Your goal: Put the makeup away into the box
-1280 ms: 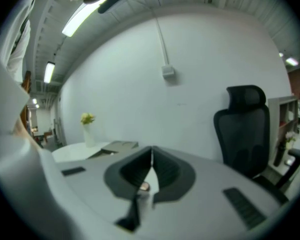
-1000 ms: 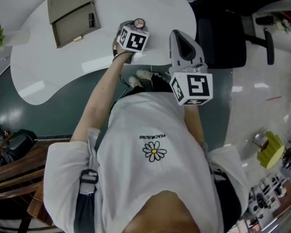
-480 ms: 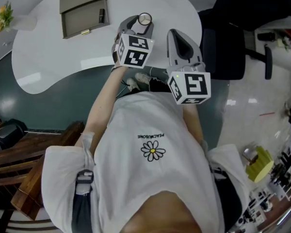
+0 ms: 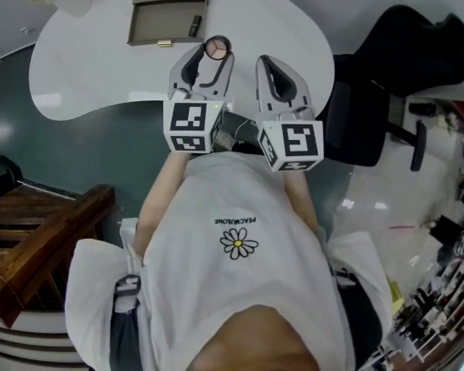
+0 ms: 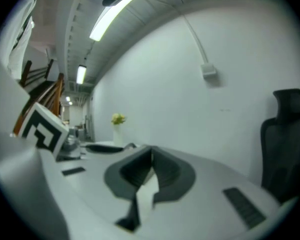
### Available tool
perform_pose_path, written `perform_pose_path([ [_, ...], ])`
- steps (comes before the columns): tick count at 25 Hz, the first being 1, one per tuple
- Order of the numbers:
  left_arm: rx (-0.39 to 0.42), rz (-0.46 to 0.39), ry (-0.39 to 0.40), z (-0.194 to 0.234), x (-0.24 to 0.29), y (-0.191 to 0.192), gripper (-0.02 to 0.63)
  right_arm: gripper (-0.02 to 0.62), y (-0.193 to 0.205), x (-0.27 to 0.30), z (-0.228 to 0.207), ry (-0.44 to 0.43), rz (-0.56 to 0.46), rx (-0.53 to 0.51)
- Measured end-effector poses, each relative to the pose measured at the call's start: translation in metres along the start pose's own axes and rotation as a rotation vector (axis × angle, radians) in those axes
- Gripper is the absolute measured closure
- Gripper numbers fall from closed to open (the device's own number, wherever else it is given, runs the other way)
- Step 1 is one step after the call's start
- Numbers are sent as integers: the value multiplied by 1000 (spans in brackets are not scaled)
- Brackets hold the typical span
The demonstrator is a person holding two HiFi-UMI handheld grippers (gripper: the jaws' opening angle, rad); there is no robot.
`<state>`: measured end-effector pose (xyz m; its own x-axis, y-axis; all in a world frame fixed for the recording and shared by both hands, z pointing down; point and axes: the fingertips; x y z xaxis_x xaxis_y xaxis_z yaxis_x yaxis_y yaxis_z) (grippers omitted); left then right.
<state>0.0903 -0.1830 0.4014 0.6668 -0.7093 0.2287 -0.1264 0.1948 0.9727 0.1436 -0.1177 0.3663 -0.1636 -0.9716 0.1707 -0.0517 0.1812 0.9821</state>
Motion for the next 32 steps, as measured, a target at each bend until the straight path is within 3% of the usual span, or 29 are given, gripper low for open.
perform_pose_path([
  [11, -9, -36, -117, 55, -16, -6, 383, 565, 5, 30, 36, -106, 28, -24],
  [17, 41, 51, -175, 102, 56, 3, 385, 565, 9, 31, 32, -99, 33, -8],
  [21, 102, 179, -235, 136, 112, 30, 385, 565, 24, 23, 21, -69, 66, 22],
  [27, 234, 447, -267, 170, 170, 96, 385, 565, 46, 15, 7, -29, 120, 72],
  [32, 259, 637, -149, 164, 204, 135, 385, 565, 62, 5, -10, 26, 170, 110],
])
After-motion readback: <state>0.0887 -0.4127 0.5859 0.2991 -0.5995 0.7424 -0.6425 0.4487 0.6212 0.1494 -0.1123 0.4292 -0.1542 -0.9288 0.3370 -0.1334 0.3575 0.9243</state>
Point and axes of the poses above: the fingertips, and each gripper's own axes: x forward along the fingers, z to its left, y out of its underside, and after that the axes turned 14 degrees about -y, right-handed
